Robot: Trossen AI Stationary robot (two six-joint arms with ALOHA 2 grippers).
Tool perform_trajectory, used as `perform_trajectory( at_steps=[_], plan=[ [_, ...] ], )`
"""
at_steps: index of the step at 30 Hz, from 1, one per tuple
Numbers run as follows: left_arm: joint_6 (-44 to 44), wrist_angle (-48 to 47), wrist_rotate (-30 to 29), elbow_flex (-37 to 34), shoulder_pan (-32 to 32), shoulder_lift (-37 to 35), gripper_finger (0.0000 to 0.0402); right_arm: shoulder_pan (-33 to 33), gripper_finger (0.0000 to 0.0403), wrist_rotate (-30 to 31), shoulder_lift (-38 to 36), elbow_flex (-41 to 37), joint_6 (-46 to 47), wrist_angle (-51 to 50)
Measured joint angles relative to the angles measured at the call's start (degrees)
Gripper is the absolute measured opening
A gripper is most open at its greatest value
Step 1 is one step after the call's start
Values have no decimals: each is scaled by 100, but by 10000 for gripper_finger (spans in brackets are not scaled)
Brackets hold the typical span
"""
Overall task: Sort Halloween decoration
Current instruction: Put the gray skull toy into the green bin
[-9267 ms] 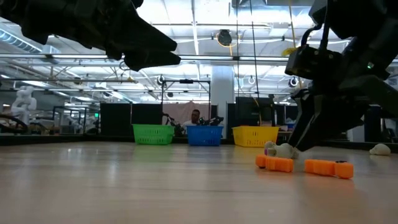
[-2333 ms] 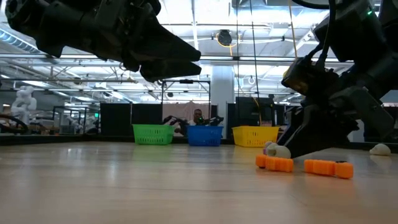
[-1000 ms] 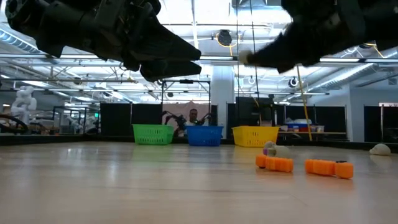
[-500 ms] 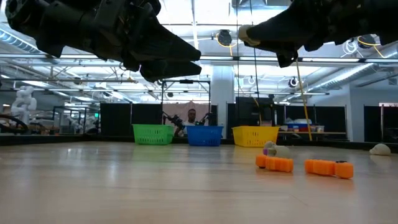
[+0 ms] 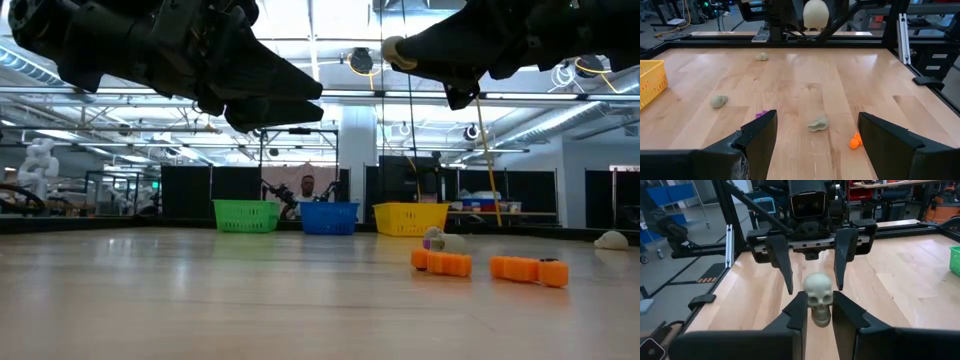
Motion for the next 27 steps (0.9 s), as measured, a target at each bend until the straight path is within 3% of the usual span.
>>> perform_trajectory(
  at_steps=[14, 19, 27],
  plan=[
    [-1, -2, 0, 0, 0, 0, 273, -2, 43, -6, 0, -1, -301, -7],
    [0, -1, -2, 0, 0, 0, 273, -7, 43, -2, 0, -1, -1078, -20],
    [4, -2, 0, 0, 0, 0, 273, -9, 43, 7, 0, -1, -3062, -58]
  ],
)
